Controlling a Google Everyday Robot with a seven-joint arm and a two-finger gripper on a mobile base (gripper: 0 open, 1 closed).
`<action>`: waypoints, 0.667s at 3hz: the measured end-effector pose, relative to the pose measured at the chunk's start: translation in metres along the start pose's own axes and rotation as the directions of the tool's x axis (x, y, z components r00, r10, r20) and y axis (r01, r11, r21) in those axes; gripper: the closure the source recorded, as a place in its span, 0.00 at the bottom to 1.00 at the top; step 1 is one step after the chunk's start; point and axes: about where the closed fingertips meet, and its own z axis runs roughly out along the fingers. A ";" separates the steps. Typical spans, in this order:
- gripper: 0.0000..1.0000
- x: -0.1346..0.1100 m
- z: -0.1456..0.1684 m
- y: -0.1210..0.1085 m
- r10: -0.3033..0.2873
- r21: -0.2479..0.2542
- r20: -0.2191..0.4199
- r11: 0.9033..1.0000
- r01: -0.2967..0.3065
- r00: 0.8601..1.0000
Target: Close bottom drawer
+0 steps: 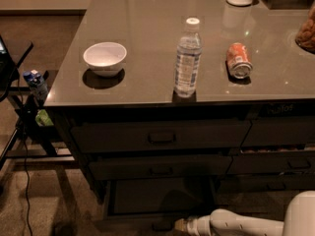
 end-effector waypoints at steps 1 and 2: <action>1.00 -0.029 0.002 0.009 -0.029 0.004 0.062 1.000 0.029 0.998; 1.00 -0.029 0.002 0.009 -0.029 0.005 0.062 1.000 0.029 0.998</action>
Offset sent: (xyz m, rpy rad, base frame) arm 0.1037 0.0042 0.0361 -0.0273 -0.2092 -0.0700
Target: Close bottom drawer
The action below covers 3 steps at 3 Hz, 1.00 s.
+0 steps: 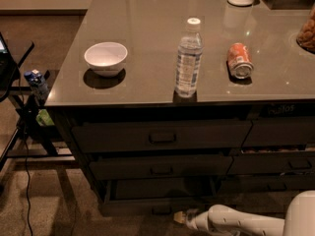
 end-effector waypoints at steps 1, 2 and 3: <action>1.00 -0.008 0.007 -0.002 0.021 0.014 0.026 1.000 -0.021 0.999; 1.00 -0.034 0.015 -0.002 0.025 0.065 0.090 0.997 -0.031 0.996; 1.00 -0.042 0.016 -0.005 0.023 0.089 0.115 0.996 -0.034 0.993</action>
Offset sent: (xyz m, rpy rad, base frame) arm 0.0840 -0.0096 0.0023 -0.1373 -0.1256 -0.2080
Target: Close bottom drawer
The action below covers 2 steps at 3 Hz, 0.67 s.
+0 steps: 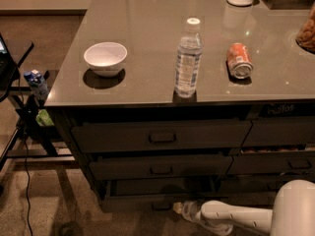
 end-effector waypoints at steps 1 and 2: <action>1.00 -0.025 0.009 -0.011 -0.012 0.044 0.047 0.999 0.010 0.999; 1.00 -0.048 0.017 -0.017 -0.024 0.076 0.091 0.997 0.017 0.996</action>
Offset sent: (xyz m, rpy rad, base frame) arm 0.1129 -0.0445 -0.0118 -0.1751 -0.1466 -0.1315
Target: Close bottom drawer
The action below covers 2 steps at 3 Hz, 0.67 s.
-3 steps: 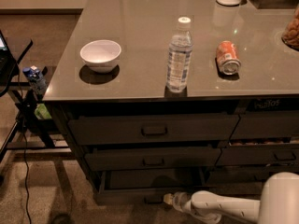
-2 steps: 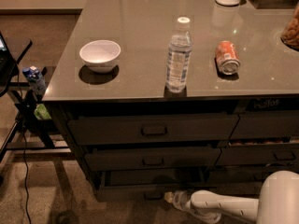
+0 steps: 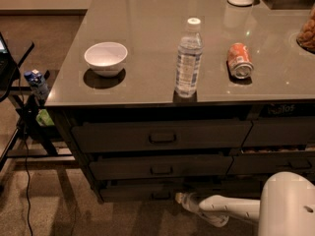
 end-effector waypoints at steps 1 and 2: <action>1.00 0.000 0.000 0.000 0.000 0.000 0.000 1.000 0.000 1.000; 1.00 -0.016 0.011 -0.015 0.037 0.023 0.042 0.999 -0.038 0.998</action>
Offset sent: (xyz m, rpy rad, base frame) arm 0.0671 -0.0482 -0.0316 -0.0083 -0.0524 -0.2090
